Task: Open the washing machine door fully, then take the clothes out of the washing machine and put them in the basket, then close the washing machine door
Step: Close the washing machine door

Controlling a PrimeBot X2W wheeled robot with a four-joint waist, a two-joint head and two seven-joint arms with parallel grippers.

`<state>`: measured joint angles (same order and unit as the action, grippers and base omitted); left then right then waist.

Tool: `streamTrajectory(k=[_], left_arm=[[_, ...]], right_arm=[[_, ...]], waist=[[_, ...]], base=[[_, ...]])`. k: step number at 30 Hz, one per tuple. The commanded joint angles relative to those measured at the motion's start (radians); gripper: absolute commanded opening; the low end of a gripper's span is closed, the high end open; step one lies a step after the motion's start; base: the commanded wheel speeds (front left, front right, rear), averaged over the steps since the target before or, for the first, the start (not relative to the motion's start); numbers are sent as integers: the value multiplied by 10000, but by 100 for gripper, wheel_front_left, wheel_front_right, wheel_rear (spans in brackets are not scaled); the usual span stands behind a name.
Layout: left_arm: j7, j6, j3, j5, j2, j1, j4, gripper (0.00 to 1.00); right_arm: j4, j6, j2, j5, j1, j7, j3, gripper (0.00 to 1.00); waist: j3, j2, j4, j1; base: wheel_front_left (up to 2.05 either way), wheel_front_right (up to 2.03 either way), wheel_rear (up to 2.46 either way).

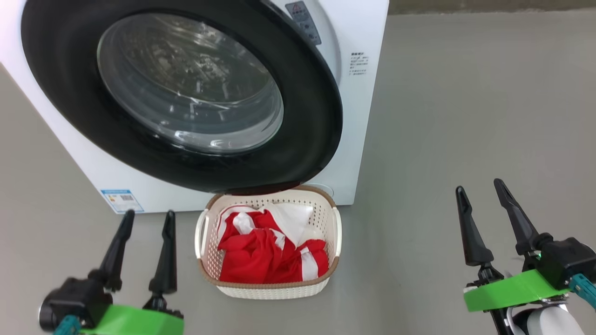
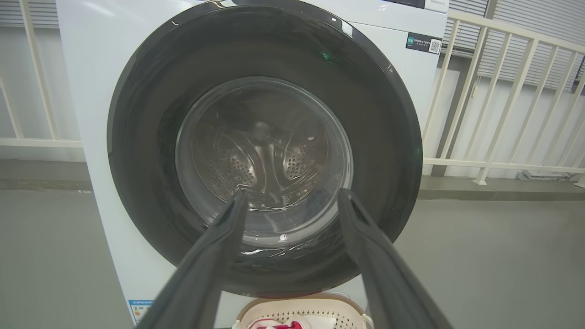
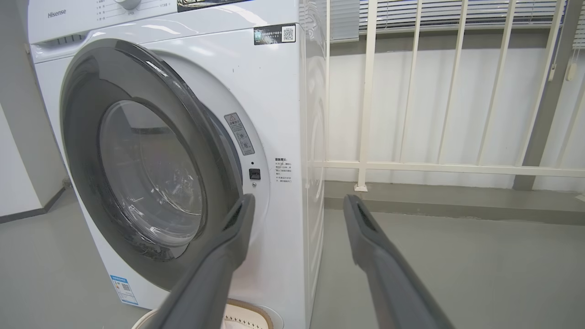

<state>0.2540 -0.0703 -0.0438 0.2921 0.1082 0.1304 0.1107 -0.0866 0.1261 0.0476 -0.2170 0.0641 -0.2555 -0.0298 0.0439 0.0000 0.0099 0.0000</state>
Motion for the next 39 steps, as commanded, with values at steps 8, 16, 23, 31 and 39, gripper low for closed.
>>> streamTrajectory(k=[8,16,23,31,39], left_arm=[[77,59,697,-529,-43,-797,-263,100],[78,138,1150,-1006,-242,-1105,-312,100],[78,81,1278,-1250,-420,-1185,-615,100],[78,25,1223,-1517,-502,-1201,-634,100],[78,56,957,-1676,-546,-1108,-984,100]], right_arm=[[682,46,26,129,-418,-63,137,100],[584,46,26,30,-668,-63,238,100],[555,46,26,-12,-647,-63,270,100],[560,46,26,23,-654,-63,264,100],[368,46,26,283,-607,-63,236,0]], waist=[[-411,0,-140,0],[-633,0,-220,0],[-674,0,-279,0],[-611,0,-283,0],[-530,0,74,0]], base=[[0,0,0],[0,0,0],[0,0,0],[0,0,0],[0,0,0]])
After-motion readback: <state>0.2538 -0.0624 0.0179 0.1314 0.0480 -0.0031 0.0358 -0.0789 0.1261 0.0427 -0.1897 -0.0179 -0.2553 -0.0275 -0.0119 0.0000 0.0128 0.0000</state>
